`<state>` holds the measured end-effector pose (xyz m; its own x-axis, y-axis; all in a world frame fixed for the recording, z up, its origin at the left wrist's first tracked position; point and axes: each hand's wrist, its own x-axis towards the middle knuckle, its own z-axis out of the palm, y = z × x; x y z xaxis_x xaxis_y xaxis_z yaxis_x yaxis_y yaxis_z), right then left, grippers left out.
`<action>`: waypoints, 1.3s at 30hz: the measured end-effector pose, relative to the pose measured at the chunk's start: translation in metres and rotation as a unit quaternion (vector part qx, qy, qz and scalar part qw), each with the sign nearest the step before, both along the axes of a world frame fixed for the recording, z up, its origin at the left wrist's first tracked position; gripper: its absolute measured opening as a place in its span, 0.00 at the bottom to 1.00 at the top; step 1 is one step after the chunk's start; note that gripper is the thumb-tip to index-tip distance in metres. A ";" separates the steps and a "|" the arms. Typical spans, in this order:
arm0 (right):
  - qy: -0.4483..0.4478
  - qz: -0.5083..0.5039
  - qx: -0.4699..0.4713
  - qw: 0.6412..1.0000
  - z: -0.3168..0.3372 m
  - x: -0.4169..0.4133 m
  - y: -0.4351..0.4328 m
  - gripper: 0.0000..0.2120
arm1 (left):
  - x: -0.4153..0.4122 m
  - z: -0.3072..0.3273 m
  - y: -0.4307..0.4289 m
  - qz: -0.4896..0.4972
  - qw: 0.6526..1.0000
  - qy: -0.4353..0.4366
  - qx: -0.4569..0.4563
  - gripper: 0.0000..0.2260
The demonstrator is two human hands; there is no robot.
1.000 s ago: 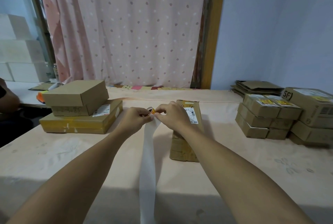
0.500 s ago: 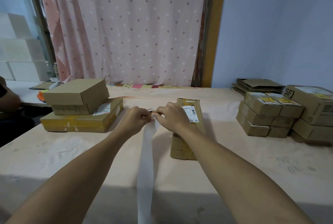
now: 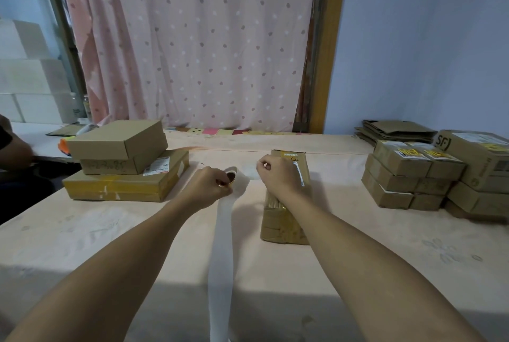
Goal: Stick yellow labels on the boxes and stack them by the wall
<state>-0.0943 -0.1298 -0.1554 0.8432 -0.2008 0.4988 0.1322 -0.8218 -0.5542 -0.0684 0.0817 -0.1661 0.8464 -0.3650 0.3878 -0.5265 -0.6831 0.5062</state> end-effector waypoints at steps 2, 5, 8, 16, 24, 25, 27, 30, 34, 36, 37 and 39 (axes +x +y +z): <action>-0.004 -0.021 0.078 0.997 -0.001 0.001 -0.005 0.10 | 0.000 -0.004 -0.001 -0.012 0.999 -0.011 0.043 0.07; -0.006 -0.008 0.202 0.979 0.001 0.002 -0.013 0.08 | 0.003 -0.016 -0.001 -0.002 0.993 -0.014 0.116 0.08; 0.000 0.051 0.280 0.959 0.003 0.001 -0.018 0.05 | 0.006 -0.035 0.001 0.023 0.987 0.011 0.160 0.07; 0.047 0.087 0.296 0.950 0.001 -0.004 -0.038 0.08 | 0.011 -0.038 -0.004 0.026 0.975 0.075 0.208 0.06; 0.044 0.085 0.296 0.950 -0.002 -0.012 -0.052 0.11 | 0.008 -0.028 -0.013 0.059 0.978 0.070 0.185 0.13; 0.043 0.081 0.301 0.949 -0.002 -0.012 -0.053 0.09 | 0.007 -0.027 -0.015 0.076 0.978 0.061 0.187 0.12; 0.035 0.064 0.315 0.946 -0.002 -0.012 -0.054 0.06 | 0.005 -0.026 -0.021 0.103 0.979 0.038 0.172 0.12; 0.025 0.059 0.370 0.927 0.001 -0.013 -0.057 0.03 | -0.005 -0.013 -0.042 0.099 0.993 0.054 0.023 0.13; 0.037 0.066 0.415 0.907 0.009 -0.018 -0.063 0.04 | -0.010 0.020 -0.080 0.046 0.943 0.167 -0.284 0.13; 0.038 0.071 0.444 0.893 0.013 -0.022 -0.067 0.06 | -0.012 0.031 -0.100 0.020 0.928 0.204 -0.311 0.12; 0.040 0.074 0.452 0.888 0.014 -0.025 -0.070 0.06 | -0.014 0.034 -0.111 0.015 0.924 0.222 -0.311 0.12; 0.046 0.080 0.455 0.885 0.015 -0.031 -0.077 0.06 | -0.016 0.037 -0.128 0.019 0.919 0.252 -0.303 0.13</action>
<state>-0.1257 -0.2066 -0.1403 0.9259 -0.3587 0.1188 0.1261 -0.0032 -0.9920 -0.0846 -0.0468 -0.1293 0.9818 -0.1783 0.0656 -0.1030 -0.2092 0.9724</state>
